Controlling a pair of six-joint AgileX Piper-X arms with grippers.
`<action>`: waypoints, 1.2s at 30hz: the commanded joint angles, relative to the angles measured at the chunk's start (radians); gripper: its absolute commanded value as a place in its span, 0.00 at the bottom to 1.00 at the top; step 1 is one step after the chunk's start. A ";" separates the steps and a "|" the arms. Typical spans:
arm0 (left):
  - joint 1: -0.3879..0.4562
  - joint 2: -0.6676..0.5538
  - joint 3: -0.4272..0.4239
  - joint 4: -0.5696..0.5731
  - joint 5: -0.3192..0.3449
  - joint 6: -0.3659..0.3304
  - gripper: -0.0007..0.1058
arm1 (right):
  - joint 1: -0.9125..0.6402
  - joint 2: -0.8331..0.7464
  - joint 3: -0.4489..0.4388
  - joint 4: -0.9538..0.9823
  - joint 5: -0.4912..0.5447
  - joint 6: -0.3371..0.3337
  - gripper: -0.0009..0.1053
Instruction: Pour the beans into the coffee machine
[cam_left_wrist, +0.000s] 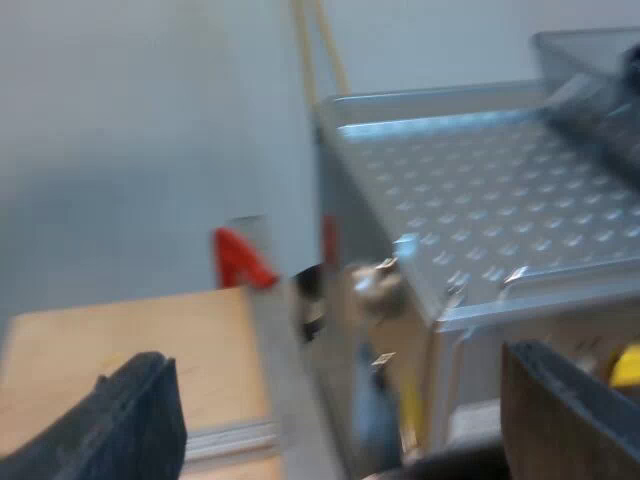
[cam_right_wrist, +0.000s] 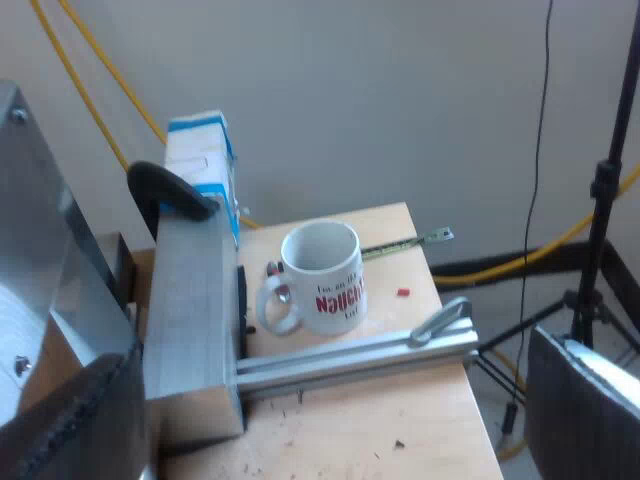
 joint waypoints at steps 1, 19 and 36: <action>-0.005 -0.087 -0.009 0.068 -0.084 0.033 0.64 | 0.005 -0.017 -0.007 -0.001 -0.009 -0.024 0.74; -0.005 -0.464 -0.009 0.334 -0.105 0.071 0.64 | 0.079 -0.403 -0.007 0.196 -0.018 -0.092 0.74; -0.001 -0.614 -0.027 0.501 -0.130 0.080 0.64 | 0.082 -0.568 0.140 0.179 -0.063 -0.086 0.74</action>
